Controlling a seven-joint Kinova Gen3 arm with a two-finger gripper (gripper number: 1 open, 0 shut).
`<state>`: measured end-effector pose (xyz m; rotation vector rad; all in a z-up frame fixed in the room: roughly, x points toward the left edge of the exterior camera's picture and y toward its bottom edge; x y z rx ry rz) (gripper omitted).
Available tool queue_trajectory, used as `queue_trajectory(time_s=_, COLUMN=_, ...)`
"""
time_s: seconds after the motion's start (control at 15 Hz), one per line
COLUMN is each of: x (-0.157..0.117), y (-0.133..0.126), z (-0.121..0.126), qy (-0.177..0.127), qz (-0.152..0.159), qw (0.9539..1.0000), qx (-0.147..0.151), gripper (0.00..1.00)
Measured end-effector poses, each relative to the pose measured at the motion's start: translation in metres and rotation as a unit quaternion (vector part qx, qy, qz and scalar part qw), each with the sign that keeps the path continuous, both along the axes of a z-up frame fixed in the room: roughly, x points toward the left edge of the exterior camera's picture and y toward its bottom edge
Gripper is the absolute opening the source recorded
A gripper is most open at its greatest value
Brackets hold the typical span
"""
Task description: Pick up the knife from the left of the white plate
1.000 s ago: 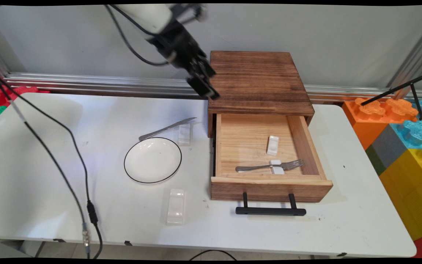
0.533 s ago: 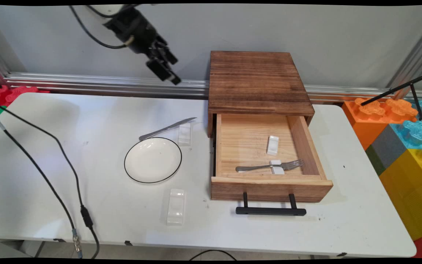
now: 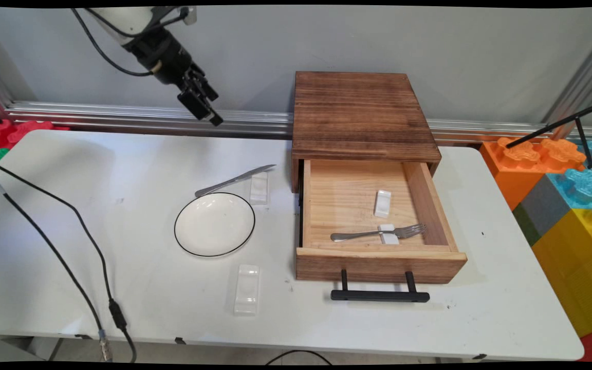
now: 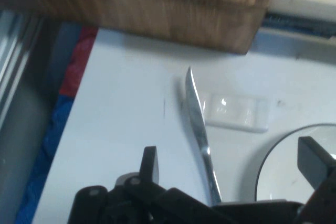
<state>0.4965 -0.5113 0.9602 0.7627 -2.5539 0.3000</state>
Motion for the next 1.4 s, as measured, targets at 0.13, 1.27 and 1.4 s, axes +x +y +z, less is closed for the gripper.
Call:
queue_trajectory(time_s=0.13, x=0.007, y=-0.006, z=-0.016, qy=-0.004, qz=0.009, qw=0.9999, qx=0.013, gripper=1.0)
queue_trajectory(time_s=1.27, x=0.017, y=-0.038, z=-0.146, qy=0.008, qz=0.001, qw=0.9986, qx=0.052, gripper=1.0)
queue_trajectory(time_s=1.4, x=0.016, y=-0.038, z=-0.156, qy=0.005, qz=-0.004, qw=0.9987, qx=0.051, gripper=1.0)
